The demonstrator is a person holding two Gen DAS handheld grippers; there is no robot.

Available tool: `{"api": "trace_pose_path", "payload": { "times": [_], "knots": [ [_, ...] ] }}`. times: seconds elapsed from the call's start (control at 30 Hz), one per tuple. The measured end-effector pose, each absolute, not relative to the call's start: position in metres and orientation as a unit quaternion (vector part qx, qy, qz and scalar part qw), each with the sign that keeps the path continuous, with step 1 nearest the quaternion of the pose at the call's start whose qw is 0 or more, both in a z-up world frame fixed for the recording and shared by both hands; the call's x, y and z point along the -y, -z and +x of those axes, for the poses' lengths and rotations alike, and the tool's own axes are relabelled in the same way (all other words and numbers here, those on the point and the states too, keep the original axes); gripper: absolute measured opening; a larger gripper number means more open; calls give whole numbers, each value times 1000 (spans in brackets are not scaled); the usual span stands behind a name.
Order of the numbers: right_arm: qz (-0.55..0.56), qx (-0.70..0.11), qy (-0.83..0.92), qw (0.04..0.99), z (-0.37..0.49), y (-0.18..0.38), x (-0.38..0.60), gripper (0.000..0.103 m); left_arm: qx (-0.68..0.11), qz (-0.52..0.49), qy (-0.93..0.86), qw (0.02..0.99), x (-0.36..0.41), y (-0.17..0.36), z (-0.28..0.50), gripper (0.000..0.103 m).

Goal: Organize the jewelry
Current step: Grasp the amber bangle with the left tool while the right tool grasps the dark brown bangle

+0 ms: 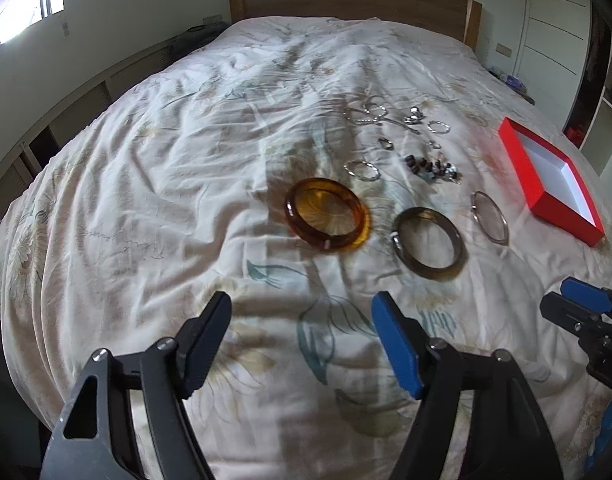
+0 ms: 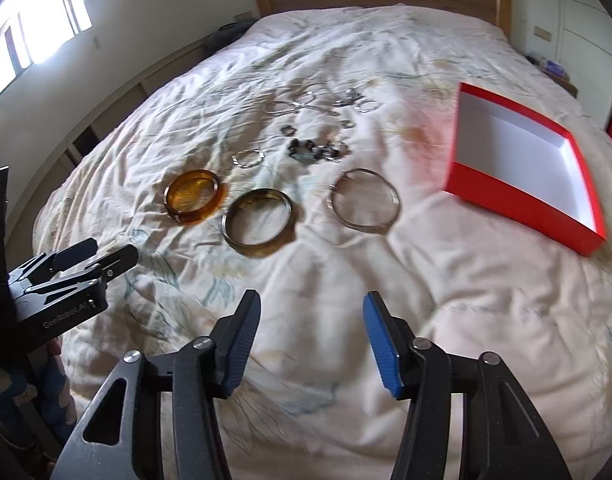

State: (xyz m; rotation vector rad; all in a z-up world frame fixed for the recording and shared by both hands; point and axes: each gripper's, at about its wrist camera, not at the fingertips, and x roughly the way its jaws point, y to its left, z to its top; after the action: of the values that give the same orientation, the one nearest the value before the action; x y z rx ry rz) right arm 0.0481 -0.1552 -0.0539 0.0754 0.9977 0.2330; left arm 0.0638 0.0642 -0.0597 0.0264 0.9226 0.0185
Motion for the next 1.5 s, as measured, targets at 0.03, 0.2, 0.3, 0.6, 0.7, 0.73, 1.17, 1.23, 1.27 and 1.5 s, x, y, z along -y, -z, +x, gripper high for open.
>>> {"api": "trace_pose_path", "payload": {
  "times": [0.03,0.2,0.3,0.6,0.7,0.73,1.17,1.23,1.27,1.5],
  "knots": [
    [39,-481,-118,868,53,56,152,48,-446,12,-10,895,-65,61,66,69],
    [53,-500,-144,853,78,68,141,40,-452,0,-19,892,-76,65,88,59],
    [73,-513,-157,841,98,80,136,38,-453,-5,-25,891,-82,66,105,59],
    [104,-537,-176,818,140,110,127,35,-472,-16,-46,880,-93,86,153,59],
    [106,-540,-188,813,151,117,123,35,-480,-22,-46,876,-95,94,165,59],
    [107,-540,-194,812,155,119,121,35,-484,-22,-47,874,-95,97,169,59],
    [83,-540,-220,808,177,139,103,25,-525,11,-55,849,-87,129,188,54],
    [78,-539,-211,811,180,140,105,10,-518,19,-59,853,-84,128,185,47],
    [76,-539,-209,813,180,139,105,8,-514,21,-61,855,-83,127,183,45],
    [34,-508,-204,836,167,115,98,8,-493,12,-66,867,-85,108,171,23]
  ]
}}
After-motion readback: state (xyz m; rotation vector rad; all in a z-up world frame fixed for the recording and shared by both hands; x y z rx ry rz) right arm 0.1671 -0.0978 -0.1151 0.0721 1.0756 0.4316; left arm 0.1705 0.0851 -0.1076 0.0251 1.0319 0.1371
